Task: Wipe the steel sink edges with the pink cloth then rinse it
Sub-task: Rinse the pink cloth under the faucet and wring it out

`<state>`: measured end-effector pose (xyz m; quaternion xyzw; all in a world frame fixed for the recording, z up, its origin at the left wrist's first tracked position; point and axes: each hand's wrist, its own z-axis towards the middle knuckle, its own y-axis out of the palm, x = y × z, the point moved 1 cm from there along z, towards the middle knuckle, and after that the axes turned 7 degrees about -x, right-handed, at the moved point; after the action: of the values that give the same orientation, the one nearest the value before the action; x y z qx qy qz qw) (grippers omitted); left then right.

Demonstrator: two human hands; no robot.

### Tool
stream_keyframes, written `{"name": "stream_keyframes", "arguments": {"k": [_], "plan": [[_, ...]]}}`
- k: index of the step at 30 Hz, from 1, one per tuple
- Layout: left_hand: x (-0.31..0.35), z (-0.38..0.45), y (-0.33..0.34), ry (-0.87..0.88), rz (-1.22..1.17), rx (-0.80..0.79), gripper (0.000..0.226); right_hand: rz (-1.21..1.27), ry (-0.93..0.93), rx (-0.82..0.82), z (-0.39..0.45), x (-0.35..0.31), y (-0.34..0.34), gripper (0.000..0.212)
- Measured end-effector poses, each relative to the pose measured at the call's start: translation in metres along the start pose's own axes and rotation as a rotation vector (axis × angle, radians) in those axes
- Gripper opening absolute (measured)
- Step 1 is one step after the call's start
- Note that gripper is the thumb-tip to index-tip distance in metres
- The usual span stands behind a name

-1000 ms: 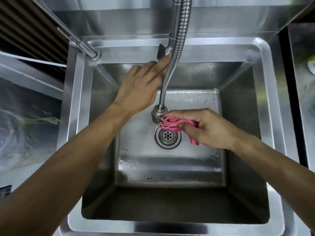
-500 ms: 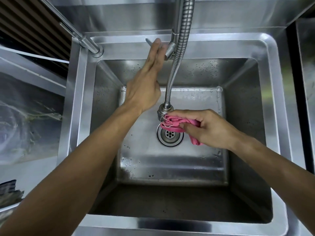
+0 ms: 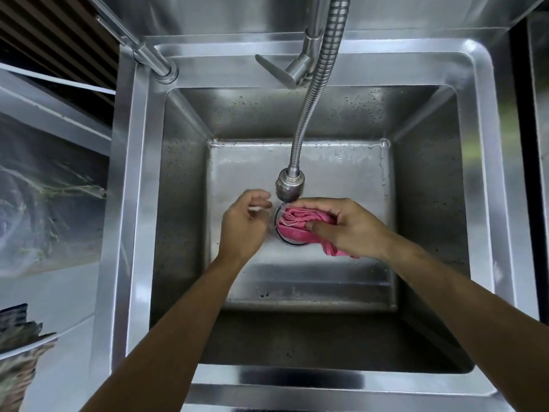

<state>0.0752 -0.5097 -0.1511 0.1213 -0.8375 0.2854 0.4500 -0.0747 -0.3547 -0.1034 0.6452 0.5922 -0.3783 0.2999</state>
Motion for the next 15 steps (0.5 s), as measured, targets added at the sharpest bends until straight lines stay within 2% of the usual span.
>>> {"name": "stream_keyframes", "arguments": {"k": [1,3,4,6,8,11,12,14,15], "plan": [[-0.003,-0.004,0.004,-0.131,-0.118,-0.132,0.04,0.035,0.023,0.005,0.002,0.005,0.002,0.037],[-0.007,-0.009,0.009,-0.266,-0.279,-0.409,0.049,0.079,0.065,0.006,0.008,0.013,0.006,0.023],[-0.008,-0.011,0.011,-0.298,-0.361,-0.507,0.054,0.075,0.093,0.004,0.011,0.019,0.007,0.021],[-0.008,-0.012,0.016,-0.3,-0.464,-0.603,0.054,0.088,0.151,-0.003,0.017,0.03,0.008,0.021],[-0.01,-0.01,0.02,-0.259,-0.394,-0.592,0.042,0.25,0.209,0.006,0.023,0.041,0.01,0.022],[-0.017,-0.004,0.023,-0.279,-0.305,-0.517,0.028,0.696,0.297,-0.001,0.024,0.047,0.015,0.02],[-0.019,-0.001,0.023,-0.291,-0.301,-0.499,0.025,0.807,0.298,-0.031,0.023,0.048,0.016,0.025],[-0.022,0.004,0.025,-0.297,-0.282,-0.456,0.023,0.872,0.251,-0.065,0.023,0.05,0.016,0.036],[-0.024,0.007,0.026,-0.296,-0.282,-0.426,0.022,0.811,0.232,-0.027,0.024,0.054,0.016,0.038]]}}
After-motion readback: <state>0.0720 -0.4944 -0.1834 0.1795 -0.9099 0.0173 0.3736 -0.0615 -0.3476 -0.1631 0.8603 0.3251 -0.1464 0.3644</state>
